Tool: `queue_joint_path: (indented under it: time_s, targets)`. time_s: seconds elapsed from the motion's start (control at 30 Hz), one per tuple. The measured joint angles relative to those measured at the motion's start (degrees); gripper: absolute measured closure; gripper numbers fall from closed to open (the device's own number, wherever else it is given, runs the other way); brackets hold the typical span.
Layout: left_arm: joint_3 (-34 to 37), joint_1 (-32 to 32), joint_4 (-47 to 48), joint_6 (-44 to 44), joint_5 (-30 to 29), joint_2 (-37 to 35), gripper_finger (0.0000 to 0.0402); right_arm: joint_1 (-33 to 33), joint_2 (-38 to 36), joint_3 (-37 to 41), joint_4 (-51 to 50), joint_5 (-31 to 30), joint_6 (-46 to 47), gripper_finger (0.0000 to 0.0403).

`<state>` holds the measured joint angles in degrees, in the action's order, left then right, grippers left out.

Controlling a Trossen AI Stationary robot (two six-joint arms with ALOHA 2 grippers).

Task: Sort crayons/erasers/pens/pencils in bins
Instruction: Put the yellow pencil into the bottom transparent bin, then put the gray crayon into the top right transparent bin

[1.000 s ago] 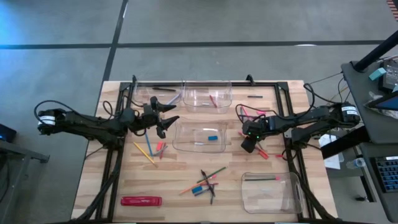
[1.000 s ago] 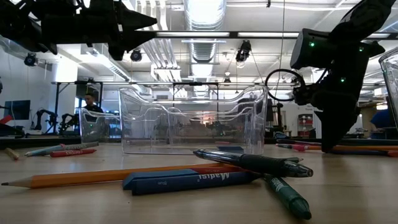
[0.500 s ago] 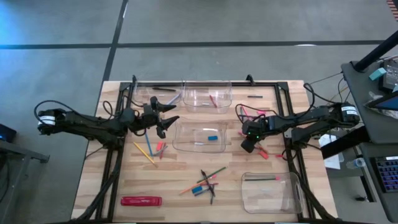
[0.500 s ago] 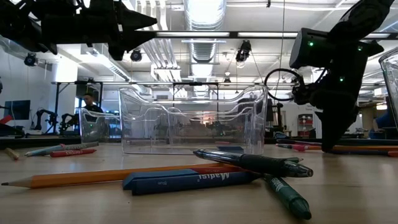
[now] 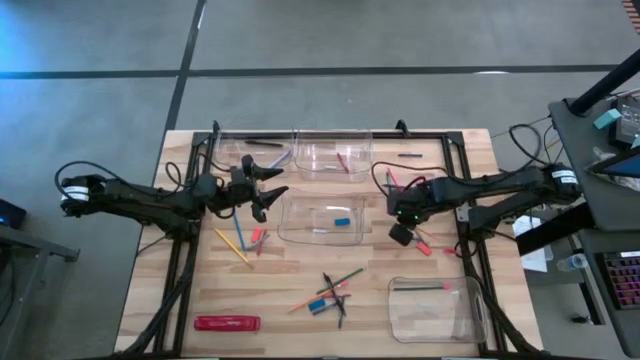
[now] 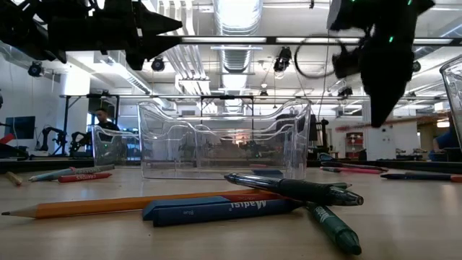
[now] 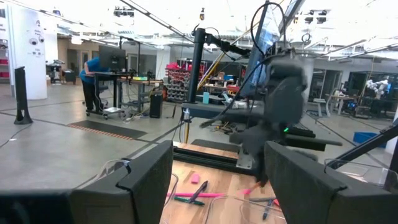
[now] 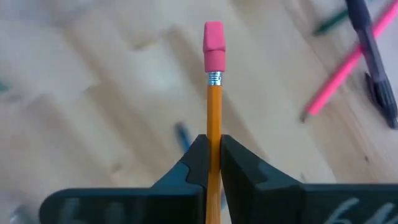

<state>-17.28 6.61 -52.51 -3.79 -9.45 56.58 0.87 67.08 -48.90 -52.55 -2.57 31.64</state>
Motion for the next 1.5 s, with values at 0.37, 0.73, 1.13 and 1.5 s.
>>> queue_joint_path:
  time_s: [0.37,0.73,1.13,1.5]
  targets:
    - [0.0,0.0,0.0,0.0,0.0,0.0,0.0164,27.6,-6.4,-6.2,1.7,-0.6,18.8,0.0385]
    - [0.0,0.0,0.0,-0.4,0.0,0.0,0.0164,46.5,3.7,-4.9,5.1,-2.1,35.8,0.0360]
    - [0.0,-0.1,1.0,-3.4,1.1,0.0,0.0164,46.1,8.4,-4.9,5.6,-2.7,37.7,0.0274]
    - [0.0,-7.3,1.0,-3.0,2.7,0.0,0.0164,45.9,7.2,-10.8,5.6,-9.9,35.2,0.0220]
